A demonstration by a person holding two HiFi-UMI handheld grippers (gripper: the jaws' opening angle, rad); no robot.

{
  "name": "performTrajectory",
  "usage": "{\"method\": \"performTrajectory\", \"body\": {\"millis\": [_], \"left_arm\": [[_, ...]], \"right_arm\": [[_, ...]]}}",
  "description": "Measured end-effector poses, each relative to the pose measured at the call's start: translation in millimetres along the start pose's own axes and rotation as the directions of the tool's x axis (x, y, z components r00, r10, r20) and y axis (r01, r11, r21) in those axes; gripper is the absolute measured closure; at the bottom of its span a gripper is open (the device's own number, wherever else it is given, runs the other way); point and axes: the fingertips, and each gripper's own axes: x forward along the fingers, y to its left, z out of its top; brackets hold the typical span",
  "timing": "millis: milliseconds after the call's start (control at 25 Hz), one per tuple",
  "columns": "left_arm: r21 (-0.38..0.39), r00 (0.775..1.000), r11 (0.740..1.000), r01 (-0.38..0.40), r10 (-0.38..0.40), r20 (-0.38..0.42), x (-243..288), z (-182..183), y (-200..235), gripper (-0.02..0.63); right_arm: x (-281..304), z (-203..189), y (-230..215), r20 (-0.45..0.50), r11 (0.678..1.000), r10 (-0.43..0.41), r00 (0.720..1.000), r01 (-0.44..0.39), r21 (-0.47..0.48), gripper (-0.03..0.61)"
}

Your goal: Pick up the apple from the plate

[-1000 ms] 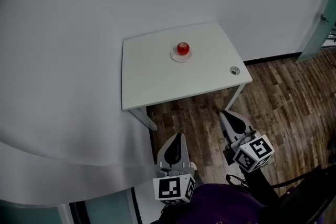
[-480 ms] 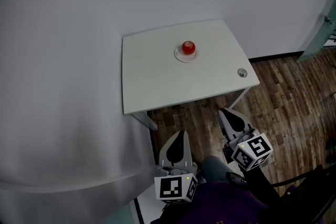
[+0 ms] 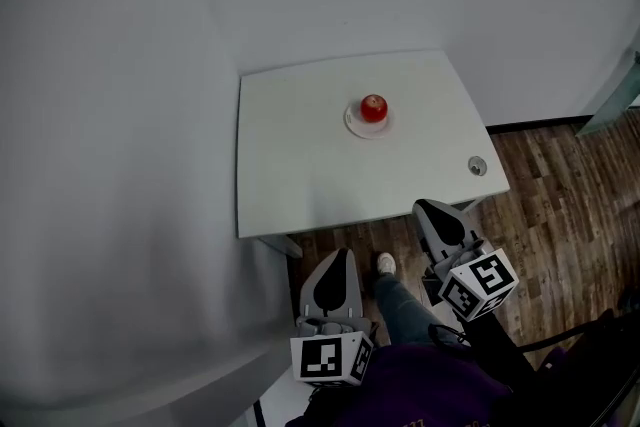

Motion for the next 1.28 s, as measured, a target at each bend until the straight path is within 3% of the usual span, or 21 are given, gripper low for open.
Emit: {"method": "performTrajectory", "body": {"millis": [720,960,1280], "left_arm": [[0.006,0.992,0.993,-0.119,0.118,0.039,188,40,48,0.609],[0.017,0.99,0.991,-0.134,0.133,0.038,226,39,47,0.609],[0.013,0.988,0.988,-0.157,0.156,0.018,249,39,55,0.609]], "right_arm": [[170,30,-128,-0.066,0.995,0.093,0.993,-0.095,-0.023,0.566],[199,24,-165,-0.107,0.995,0.094,0.99,-0.097,-0.019,0.566],[223,7,-183,-0.176,0.991,0.135,0.975,-0.136,0.006,0.566]]}}
